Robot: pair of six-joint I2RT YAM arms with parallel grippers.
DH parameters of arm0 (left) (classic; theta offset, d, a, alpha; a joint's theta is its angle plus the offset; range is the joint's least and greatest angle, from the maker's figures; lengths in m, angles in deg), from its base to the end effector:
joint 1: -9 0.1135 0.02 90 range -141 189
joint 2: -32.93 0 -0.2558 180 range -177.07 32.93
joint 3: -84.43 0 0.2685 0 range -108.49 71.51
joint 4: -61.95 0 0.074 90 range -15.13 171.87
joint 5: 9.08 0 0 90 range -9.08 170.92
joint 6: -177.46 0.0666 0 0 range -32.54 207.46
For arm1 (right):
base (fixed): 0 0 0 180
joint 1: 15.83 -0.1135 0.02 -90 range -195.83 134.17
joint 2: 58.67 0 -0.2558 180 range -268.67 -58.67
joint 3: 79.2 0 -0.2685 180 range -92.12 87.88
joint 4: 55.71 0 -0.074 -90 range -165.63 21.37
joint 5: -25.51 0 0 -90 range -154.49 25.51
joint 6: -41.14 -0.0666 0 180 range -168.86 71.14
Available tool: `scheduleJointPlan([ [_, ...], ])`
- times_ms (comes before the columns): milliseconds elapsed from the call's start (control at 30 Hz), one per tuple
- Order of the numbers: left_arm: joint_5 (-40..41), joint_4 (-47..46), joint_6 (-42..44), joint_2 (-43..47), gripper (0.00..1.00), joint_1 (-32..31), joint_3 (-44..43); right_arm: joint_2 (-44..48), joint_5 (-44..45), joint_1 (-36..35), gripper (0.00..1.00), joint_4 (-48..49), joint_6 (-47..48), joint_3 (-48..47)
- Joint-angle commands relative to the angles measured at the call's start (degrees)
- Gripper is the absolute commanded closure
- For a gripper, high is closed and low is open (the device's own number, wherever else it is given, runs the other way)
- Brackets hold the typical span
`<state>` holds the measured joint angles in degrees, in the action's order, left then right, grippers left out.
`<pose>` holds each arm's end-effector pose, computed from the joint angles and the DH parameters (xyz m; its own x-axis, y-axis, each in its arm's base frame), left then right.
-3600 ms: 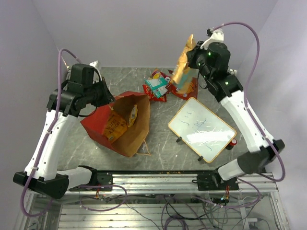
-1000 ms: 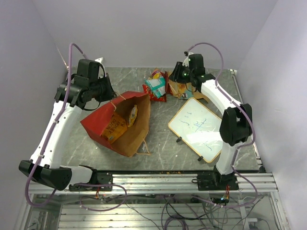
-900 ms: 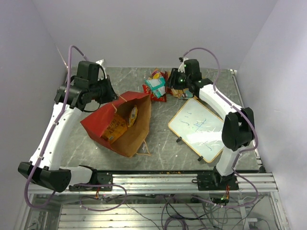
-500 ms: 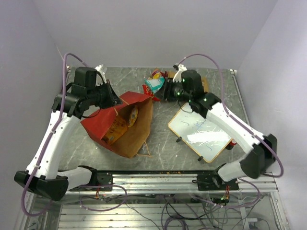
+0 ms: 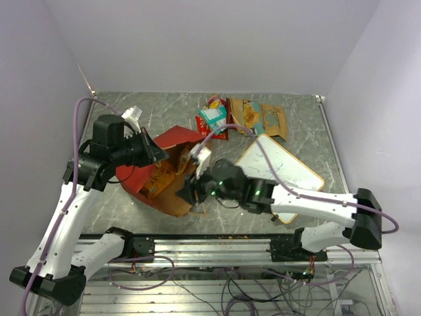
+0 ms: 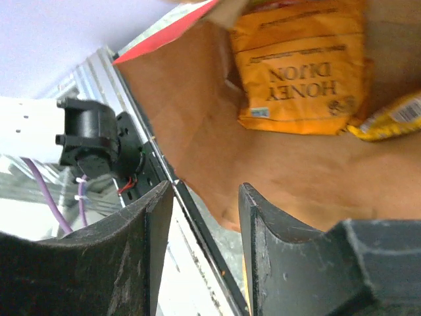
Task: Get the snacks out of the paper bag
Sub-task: Take out the snack from the paper bag.
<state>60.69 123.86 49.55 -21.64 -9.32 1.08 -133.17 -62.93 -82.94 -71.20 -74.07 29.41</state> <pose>0.2029 -0.0914 0.3766 -0.7595 -0.3558 -0.5446 0.1308 0.7365 -0.6636 0.1390 0.3245 0.3006 -0.5002 -0.0901 -0.8612 -0.7713 0.4984 0.3958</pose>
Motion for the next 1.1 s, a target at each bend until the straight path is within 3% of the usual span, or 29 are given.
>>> scheduleJointPlan([
  [0, -3.5, -0.3, 1.4, 0.0, 0.93, 0.0, -1.0, -5.8, 10.0, -7.6, 0.55, 11.8, 12.7, 0.3],
  [233, -4.4, -2.0, 0.0, 2.8, 0.93, 0.0, -0.4, -14.4, 17.3, -9.9, 0.55, 32.2, 21.6, 4.9],
  [333, -4.0, -0.6, 2.3, 3.5, 0.93, 0.0, -1.2, -19.0, 19.1, -9.9, 0.52, 34.0, 23.9, 3.1],
  [433, -4.2, 1.3, 4.7, 5.0, 0.93, 0.0, -1.3, -23.6, 22.3, -9.6, 0.41, 36.2, 26.1, 1.8],
  [533, -4.7, 1.5, 5.2, 7.3, 0.93, 0.0, 0.4, -28.3, 20.6, -8.4, 0.39, 39.9, 27.7, 1.5],
  [800, -4.8, -0.9, 3.7, 10.4, 0.93, -0.1, 3.0, -40.7, 12.9, -7.8, 0.36, 51.1, 30.0, -2.6],
  [1067, -5.9, -4.3, -1.8, 9.5, 0.93, 0.0, 5.5, -45.9, 17.8, -7.9, 0.21, 53.7, 30.4, -6.9],
])
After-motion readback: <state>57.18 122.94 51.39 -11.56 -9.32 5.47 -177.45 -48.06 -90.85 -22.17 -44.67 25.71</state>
